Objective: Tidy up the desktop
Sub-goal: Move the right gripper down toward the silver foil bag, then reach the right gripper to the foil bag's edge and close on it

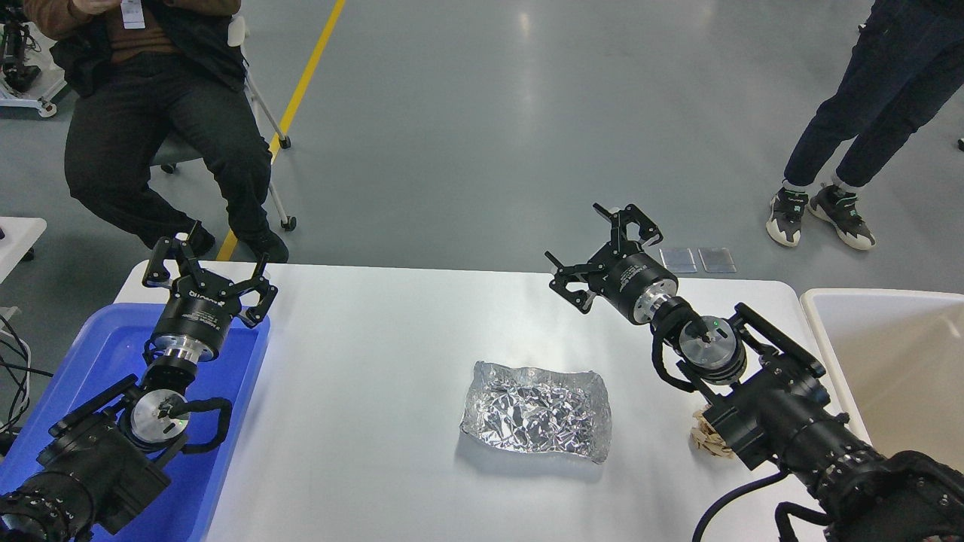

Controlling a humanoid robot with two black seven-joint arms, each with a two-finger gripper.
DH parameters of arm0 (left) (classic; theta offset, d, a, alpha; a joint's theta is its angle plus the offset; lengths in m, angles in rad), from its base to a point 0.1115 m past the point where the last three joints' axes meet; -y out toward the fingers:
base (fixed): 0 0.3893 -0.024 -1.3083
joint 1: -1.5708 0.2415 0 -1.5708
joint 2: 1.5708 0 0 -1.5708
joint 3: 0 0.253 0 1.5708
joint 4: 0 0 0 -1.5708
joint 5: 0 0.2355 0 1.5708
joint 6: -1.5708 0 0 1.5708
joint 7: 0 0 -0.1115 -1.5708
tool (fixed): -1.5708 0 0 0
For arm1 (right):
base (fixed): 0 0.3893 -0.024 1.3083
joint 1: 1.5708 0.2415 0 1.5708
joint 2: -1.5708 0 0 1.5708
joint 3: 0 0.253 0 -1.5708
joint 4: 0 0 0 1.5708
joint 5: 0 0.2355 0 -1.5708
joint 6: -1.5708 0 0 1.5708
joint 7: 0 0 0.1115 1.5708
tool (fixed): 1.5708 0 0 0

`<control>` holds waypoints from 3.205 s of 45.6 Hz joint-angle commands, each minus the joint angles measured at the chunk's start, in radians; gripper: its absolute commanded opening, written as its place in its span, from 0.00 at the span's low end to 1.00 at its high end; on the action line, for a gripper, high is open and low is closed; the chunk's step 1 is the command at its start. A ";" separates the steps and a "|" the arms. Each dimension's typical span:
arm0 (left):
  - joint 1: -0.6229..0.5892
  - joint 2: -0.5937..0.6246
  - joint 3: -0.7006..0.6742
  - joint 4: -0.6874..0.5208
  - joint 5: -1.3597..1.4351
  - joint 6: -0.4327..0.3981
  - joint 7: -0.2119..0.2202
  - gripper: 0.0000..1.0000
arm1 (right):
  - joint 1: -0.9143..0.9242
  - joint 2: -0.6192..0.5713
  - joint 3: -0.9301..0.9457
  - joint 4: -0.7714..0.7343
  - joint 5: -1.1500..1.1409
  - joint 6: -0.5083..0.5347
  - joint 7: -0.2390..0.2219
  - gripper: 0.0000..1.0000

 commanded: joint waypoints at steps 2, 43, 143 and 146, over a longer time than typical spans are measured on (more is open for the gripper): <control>0.001 0.000 0.000 0.000 0.000 -0.001 0.000 1.00 | -0.004 0.000 0.000 0.000 -0.002 -0.002 0.000 1.00; 0.001 0.000 0.000 0.000 0.000 0.001 0.000 1.00 | -0.038 -0.155 -0.224 0.273 -0.385 -0.005 0.006 1.00; 0.000 0.000 0.000 0.000 0.000 -0.001 0.002 1.00 | -0.052 -0.287 -0.915 0.184 -1.491 -0.361 0.405 0.83; 0.000 0.000 0.000 0.000 0.000 -0.001 0.002 1.00 | -0.052 -0.285 -0.918 0.184 -1.491 -0.361 0.410 0.81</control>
